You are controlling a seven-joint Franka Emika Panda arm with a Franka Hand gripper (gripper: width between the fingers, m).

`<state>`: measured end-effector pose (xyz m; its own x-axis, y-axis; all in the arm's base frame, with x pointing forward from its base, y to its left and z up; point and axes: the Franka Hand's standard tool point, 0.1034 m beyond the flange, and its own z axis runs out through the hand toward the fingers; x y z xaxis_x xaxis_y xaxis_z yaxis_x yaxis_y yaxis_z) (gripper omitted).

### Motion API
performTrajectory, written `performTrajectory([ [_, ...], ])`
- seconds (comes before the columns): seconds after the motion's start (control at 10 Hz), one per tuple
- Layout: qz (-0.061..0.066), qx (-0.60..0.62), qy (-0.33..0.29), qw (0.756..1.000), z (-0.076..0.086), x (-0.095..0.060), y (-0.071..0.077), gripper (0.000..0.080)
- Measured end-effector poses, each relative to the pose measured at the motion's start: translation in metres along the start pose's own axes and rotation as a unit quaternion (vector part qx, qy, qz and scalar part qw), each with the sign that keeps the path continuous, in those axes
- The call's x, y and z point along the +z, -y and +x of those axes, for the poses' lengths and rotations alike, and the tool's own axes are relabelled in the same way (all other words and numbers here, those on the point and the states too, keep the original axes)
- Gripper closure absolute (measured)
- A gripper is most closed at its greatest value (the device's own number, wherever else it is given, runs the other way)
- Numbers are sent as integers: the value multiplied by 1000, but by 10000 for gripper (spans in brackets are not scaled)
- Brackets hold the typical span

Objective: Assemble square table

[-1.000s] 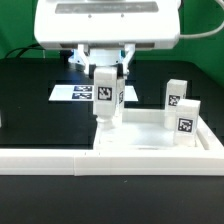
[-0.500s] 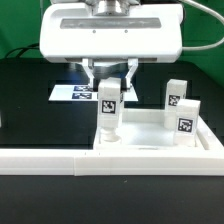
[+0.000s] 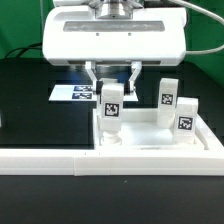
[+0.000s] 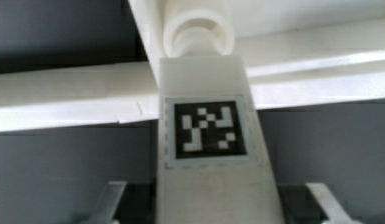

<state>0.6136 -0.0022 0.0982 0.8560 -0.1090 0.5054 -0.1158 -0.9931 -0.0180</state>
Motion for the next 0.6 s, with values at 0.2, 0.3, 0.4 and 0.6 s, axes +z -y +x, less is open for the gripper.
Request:
performTrajectory([
  [0.2,1,-3,3,1000,-3,2,3,506],
  [0.3,2,-4,4,1000,-4,2,6,506],
  [0.4,1,-8,4,1000,-6,4,4,506],
  [0.6,-6,-9,-18,1000,-2,10,-2,506],
])
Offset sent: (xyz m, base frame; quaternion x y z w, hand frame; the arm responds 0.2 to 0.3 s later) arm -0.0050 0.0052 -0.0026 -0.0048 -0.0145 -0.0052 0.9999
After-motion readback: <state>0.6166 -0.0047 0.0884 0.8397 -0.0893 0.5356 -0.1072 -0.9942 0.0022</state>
